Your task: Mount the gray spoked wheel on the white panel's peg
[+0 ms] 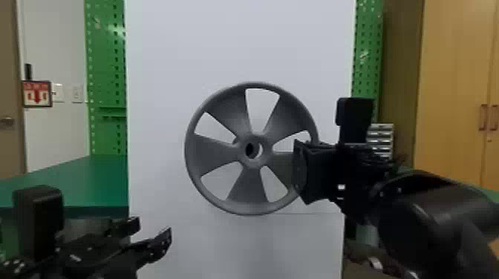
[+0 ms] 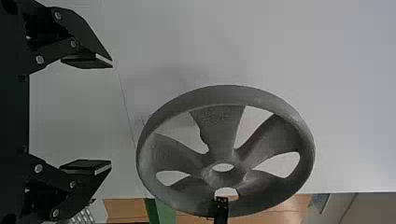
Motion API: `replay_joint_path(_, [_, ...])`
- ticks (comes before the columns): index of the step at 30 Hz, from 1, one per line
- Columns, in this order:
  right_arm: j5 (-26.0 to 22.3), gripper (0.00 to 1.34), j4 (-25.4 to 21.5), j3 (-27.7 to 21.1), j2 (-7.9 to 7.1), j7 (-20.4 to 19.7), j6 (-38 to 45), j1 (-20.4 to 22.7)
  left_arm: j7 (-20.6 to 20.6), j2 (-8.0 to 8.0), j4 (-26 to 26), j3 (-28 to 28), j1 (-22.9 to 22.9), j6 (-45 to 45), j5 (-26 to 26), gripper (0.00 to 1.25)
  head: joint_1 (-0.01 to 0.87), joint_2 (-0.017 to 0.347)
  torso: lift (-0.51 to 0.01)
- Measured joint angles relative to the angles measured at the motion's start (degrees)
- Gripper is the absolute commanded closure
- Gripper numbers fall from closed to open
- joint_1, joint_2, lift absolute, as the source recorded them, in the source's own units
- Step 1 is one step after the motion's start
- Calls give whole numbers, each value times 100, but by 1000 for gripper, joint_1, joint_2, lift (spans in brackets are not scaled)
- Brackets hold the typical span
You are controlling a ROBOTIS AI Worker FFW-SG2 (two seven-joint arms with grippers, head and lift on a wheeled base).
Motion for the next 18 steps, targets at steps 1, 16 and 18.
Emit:
replay_joint_path(1, [3, 1185, 23, 2, 2, 16, -13, -8, 0, 3, 1, -2, -3, 0, 1, 483, 97, -8, -480])
replay_joint_path(16, [105, 1185, 400, -8, 28, 335, -308, -124, 0, 28, 18, -42, -35, 0, 19, 483, 98, -8, -480])
replay_joint_path(18, [105, 1185, 471, -31, 36, 409, -345, -139, 0, 32, 20, -47, -38, 0, 20, 483, 98, -8, -480])
